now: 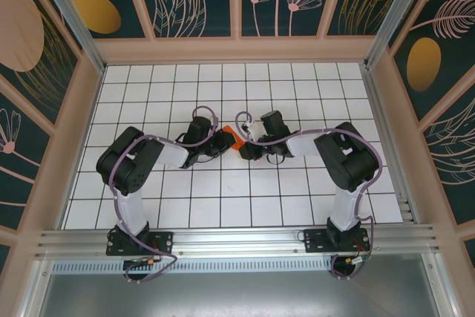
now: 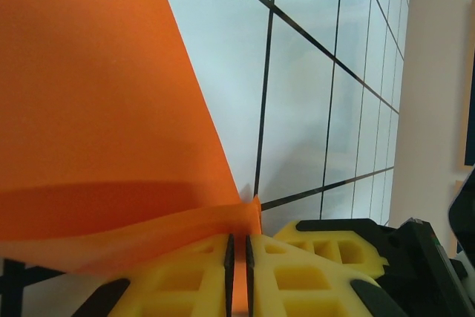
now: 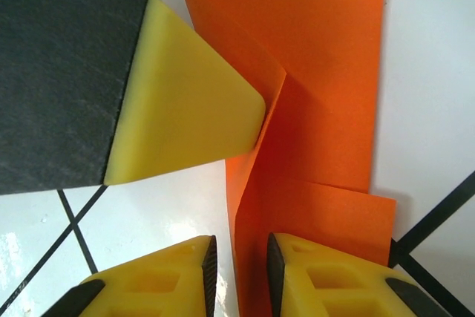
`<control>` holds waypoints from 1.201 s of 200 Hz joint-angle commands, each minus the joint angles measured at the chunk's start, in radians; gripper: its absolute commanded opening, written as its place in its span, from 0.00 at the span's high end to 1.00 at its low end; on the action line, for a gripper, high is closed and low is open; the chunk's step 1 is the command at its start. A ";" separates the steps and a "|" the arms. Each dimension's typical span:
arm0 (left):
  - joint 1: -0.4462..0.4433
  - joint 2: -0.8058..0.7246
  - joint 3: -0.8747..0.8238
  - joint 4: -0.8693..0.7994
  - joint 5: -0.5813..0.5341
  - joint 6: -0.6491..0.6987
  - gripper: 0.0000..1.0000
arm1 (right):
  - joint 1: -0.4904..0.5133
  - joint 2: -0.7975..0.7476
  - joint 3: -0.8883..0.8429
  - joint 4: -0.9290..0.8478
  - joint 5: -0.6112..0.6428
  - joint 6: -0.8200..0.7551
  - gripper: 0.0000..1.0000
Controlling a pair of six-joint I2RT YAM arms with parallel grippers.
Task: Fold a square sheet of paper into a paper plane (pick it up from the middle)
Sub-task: Fold the wing for the fifth time at the center of the table.
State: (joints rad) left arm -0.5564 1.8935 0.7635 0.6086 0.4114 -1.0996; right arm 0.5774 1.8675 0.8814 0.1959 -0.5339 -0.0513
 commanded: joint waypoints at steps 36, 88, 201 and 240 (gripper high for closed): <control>-0.001 -0.021 0.035 -0.033 0.015 0.007 0.83 | 0.030 0.001 -0.021 0.026 0.142 -0.040 0.72; 0.000 -0.044 0.038 -0.046 0.015 0.012 0.83 | 0.039 -0.013 -0.019 0.027 0.141 -0.034 0.93; 0.009 -0.217 -0.133 0.085 -0.015 0.058 0.71 | -0.083 -0.040 -0.015 0.101 -0.307 0.318 1.00; 0.005 -0.152 -0.151 0.160 0.025 0.031 0.72 | -0.093 0.010 -0.017 0.149 -0.361 0.427 1.00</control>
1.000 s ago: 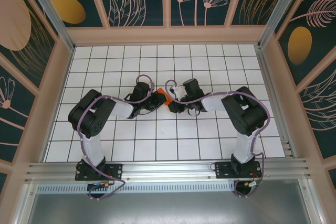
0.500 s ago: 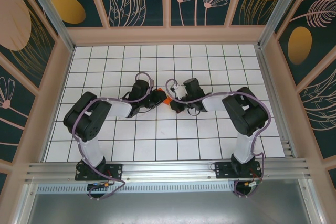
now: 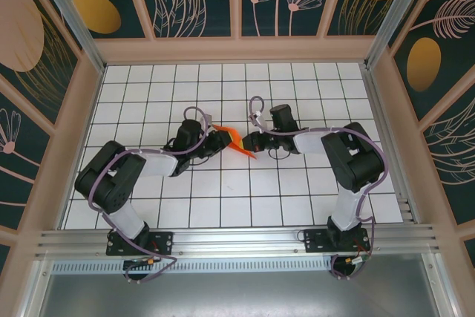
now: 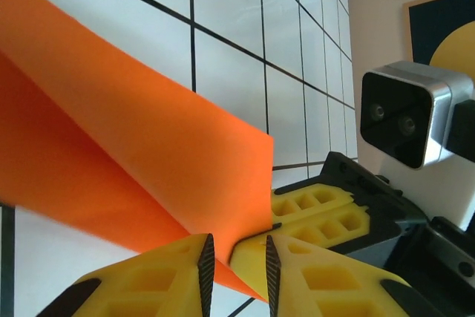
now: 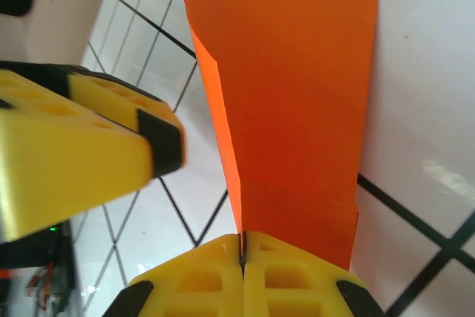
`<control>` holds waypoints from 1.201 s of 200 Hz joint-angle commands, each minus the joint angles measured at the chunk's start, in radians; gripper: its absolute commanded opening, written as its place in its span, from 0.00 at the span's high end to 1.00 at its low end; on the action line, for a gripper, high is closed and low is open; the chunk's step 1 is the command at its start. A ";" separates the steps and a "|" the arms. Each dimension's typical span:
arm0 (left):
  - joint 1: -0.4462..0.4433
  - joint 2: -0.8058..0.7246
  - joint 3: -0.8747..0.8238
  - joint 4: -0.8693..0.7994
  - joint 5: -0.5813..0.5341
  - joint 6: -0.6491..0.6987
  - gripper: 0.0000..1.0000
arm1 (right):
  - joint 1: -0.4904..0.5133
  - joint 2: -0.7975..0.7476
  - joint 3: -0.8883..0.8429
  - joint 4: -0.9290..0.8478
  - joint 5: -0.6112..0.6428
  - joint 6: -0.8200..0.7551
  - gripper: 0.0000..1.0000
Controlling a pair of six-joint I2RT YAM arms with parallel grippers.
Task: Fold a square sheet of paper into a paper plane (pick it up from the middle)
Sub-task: Fold the wing for the fifth time at the center of the table.
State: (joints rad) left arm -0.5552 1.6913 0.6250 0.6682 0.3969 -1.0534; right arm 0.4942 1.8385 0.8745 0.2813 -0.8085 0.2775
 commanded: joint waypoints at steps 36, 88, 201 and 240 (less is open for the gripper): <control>0.002 0.090 -0.012 0.138 0.058 -0.025 0.74 | -0.021 0.085 -0.010 0.085 -0.120 0.166 1.00; -0.001 0.121 -0.013 0.145 0.059 -0.021 0.75 | -0.026 0.134 0.016 0.025 -0.131 0.176 1.00; -0.004 0.183 0.044 0.099 0.073 -0.011 0.78 | -0.015 0.191 0.078 -0.156 -0.034 0.105 1.00; -0.005 0.200 0.062 0.081 0.071 -0.010 0.79 | -0.004 0.205 0.098 -0.200 0.004 0.084 1.00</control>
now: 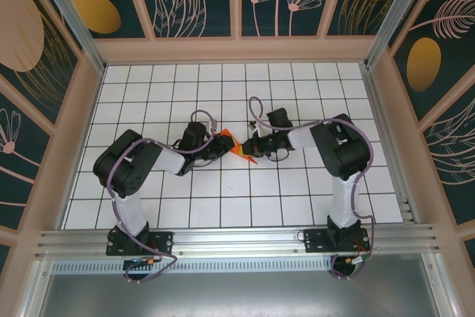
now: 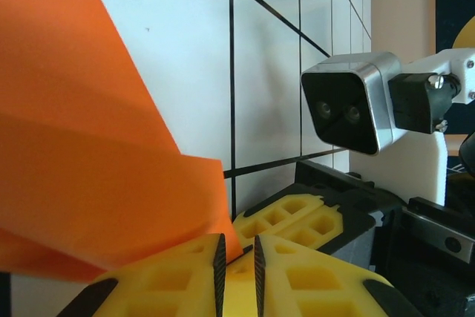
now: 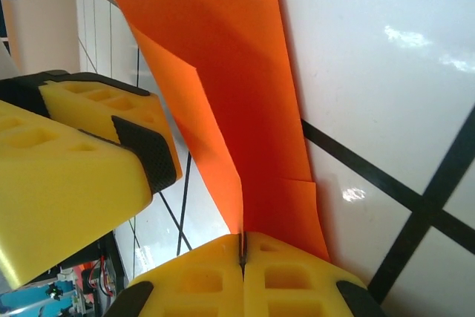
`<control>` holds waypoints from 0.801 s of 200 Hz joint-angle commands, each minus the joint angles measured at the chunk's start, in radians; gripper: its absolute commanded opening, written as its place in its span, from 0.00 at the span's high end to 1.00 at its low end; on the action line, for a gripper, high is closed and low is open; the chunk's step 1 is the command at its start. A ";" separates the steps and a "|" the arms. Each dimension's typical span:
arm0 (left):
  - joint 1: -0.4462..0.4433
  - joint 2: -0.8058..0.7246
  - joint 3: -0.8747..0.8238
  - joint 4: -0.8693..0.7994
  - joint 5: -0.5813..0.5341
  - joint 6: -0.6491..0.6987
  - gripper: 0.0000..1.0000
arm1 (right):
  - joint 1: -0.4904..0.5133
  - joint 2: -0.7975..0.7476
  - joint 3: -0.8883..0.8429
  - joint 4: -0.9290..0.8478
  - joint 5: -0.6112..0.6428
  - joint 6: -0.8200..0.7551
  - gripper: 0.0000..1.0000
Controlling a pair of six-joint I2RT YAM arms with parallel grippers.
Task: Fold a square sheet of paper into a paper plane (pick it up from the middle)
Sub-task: Fold the wing for the fifth time at the center of the table.
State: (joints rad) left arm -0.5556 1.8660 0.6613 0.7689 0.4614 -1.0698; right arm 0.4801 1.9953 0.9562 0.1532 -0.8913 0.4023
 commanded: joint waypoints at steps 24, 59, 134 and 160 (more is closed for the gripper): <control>-0.004 0.031 0.029 -0.057 -0.013 0.009 0.81 | 0.012 0.051 0.026 -0.087 0.101 -0.045 1.00; -0.004 0.037 0.035 -0.116 -0.045 0.016 0.83 | 0.017 0.049 0.040 -0.112 0.118 -0.053 1.00; -0.004 0.059 0.061 -0.224 -0.108 0.006 0.86 | 0.025 0.013 0.079 -0.146 0.090 -0.077 0.94; -0.004 0.064 0.070 -0.270 -0.126 0.000 0.86 | 0.025 -0.021 0.095 -0.156 0.080 -0.106 0.86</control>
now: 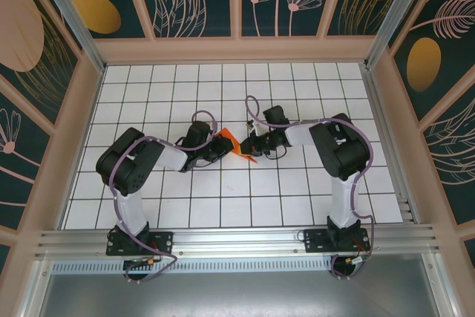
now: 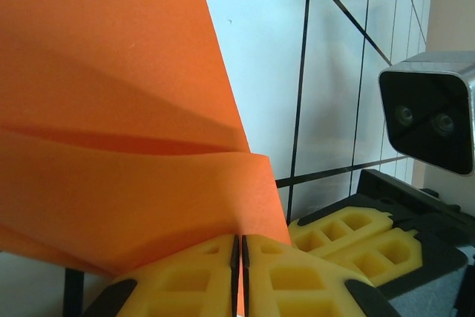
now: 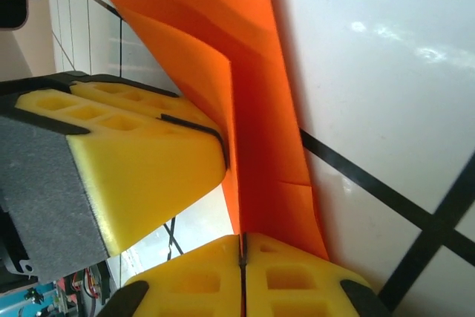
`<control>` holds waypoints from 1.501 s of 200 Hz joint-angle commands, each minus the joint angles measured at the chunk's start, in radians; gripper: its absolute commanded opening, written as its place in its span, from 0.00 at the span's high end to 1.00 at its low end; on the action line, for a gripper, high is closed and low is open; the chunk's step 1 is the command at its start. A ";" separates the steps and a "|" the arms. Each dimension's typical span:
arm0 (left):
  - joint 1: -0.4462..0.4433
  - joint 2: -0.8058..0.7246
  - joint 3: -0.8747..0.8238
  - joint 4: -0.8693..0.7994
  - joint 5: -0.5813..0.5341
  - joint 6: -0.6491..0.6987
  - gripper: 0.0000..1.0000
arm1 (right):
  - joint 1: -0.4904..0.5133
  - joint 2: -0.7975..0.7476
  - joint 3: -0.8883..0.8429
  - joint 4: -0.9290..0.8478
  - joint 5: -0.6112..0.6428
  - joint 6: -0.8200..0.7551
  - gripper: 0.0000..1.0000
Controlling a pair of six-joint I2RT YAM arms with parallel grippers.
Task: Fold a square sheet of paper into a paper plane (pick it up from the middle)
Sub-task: Fold the wing for the fifth time at the center of the table.
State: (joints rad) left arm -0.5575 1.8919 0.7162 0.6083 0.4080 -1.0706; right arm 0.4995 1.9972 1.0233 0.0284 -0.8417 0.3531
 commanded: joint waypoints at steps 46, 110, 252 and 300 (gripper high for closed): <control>-0.002 0.051 0.025 -0.156 -0.086 -0.010 0.87 | 0.005 -0.100 0.003 -0.016 0.033 -0.103 0.76; -0.002 0.056 0.029 -0.163 -0.084 -0.012 0.87 | 0.008 -0.144 -0.035 -0.056 0.120 -0.148 0.75; -0.002 0.066 0.052 -0.201 -0.084 -0.016 0.87 | 0.114 -0.183 -0.112 -0.032 0.362 -0.395 0.79; -0.001 0.065 0.064 -0.215 -0.081 -0.008 0.87 | 0.125 -0.167 -0.124 -0.011 0.411 -0.409 0.86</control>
State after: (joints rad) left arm -0.5575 1.8927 0.7731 0.4835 0.4046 -1.0901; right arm 0.6193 1.8370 0.9203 0.0044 -0.4789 -0.0170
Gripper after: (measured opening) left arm 0.127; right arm 0.160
